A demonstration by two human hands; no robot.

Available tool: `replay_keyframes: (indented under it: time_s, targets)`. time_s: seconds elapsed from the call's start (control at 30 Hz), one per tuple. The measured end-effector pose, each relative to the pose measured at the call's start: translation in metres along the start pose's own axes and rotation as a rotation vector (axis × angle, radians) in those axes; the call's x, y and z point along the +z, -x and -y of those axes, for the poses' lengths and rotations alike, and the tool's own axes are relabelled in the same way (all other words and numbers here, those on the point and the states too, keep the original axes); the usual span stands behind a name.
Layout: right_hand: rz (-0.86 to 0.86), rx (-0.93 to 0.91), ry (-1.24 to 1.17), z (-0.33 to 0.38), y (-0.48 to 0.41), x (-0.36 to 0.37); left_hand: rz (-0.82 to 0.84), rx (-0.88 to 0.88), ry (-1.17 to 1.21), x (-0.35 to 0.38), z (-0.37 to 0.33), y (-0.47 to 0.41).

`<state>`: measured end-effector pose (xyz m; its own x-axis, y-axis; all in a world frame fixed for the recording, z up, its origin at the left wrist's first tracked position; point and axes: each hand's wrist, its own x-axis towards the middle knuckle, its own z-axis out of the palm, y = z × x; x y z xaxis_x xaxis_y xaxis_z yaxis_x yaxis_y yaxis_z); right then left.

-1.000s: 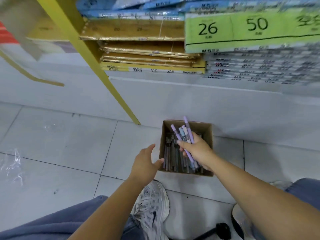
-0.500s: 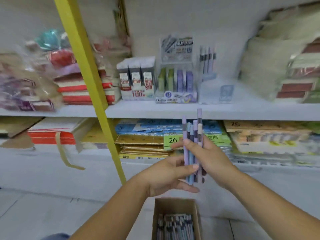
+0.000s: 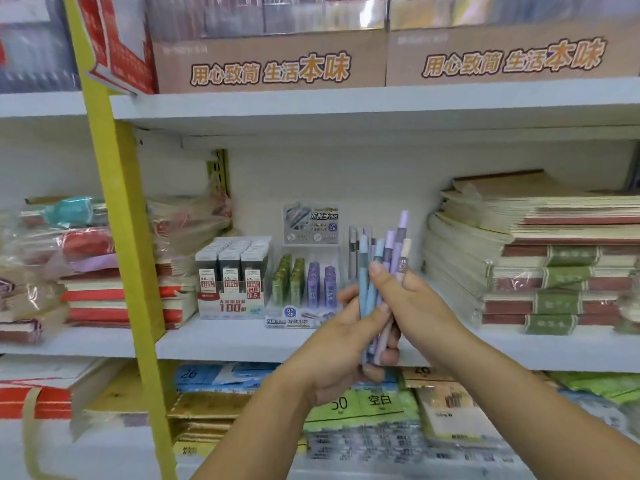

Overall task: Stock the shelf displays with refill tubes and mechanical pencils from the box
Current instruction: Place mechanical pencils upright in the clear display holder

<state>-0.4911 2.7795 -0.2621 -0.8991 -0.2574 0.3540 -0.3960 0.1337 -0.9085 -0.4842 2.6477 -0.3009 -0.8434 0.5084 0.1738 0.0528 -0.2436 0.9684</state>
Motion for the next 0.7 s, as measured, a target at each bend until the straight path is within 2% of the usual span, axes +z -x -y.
replay_keyframes:
  time_s: [0.17,0.47,0.7]
  targets:
    - [0.094,0.021,-0.001,-0.024,-0.016,-0.004,-0.017,0.08,-0.092,-0.02,0.016,-0.008]
    - [-0.014,-0.051,-0.132,-0.023,-0.027,-0.015,-0.159,0.09,-0.172,-0.042,0.022,0.009]
    - [0.065,-0.024,-0.267,-0.024,-0.017,-0.018,-0.257,0.085,-0.208,-0.037,0.022,0.014]
